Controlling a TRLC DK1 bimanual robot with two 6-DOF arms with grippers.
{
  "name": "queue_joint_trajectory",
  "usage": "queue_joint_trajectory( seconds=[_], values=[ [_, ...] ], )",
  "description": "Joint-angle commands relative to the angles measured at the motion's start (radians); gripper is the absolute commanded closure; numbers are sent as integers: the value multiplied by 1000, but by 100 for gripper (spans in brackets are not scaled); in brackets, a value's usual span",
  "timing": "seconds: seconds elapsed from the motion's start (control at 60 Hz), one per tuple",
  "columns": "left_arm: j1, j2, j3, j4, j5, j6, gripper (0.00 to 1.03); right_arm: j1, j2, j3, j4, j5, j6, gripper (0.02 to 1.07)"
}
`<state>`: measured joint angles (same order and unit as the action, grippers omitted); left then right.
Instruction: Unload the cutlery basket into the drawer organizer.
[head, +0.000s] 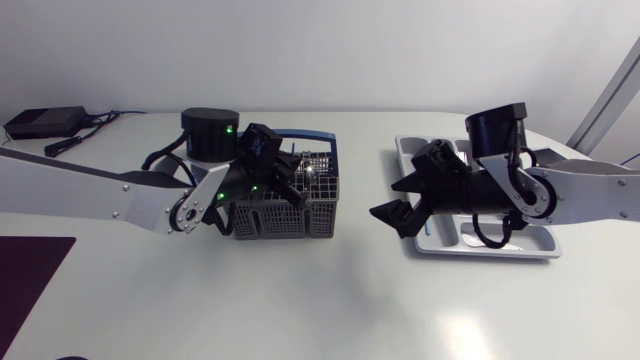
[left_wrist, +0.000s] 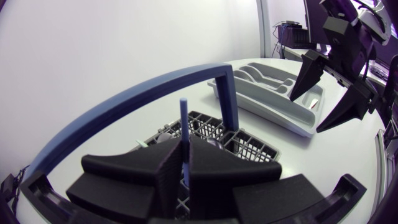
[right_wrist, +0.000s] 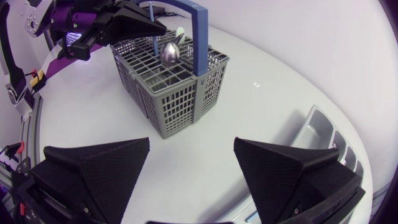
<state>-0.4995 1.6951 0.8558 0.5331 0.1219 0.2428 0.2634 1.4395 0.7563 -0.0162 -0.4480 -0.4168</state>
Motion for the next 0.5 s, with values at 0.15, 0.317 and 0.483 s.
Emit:
queue_joint_trajectory(
  seconds=[0.15, 0.317, 0.483],
  values=[
    [1, -54, -86, 93, -4, -11, 85, 34, 21, -46, 38, 5, -14, 10],
    [-7, -80, -95, 105, -4, -5, 85, 51, 18, -61, 50, 11, -22, 9],
    [-20, -130, -100, 105, -5, 4, 85, 60, -19, -74, 55, 6, -30, 9]
  ],
)
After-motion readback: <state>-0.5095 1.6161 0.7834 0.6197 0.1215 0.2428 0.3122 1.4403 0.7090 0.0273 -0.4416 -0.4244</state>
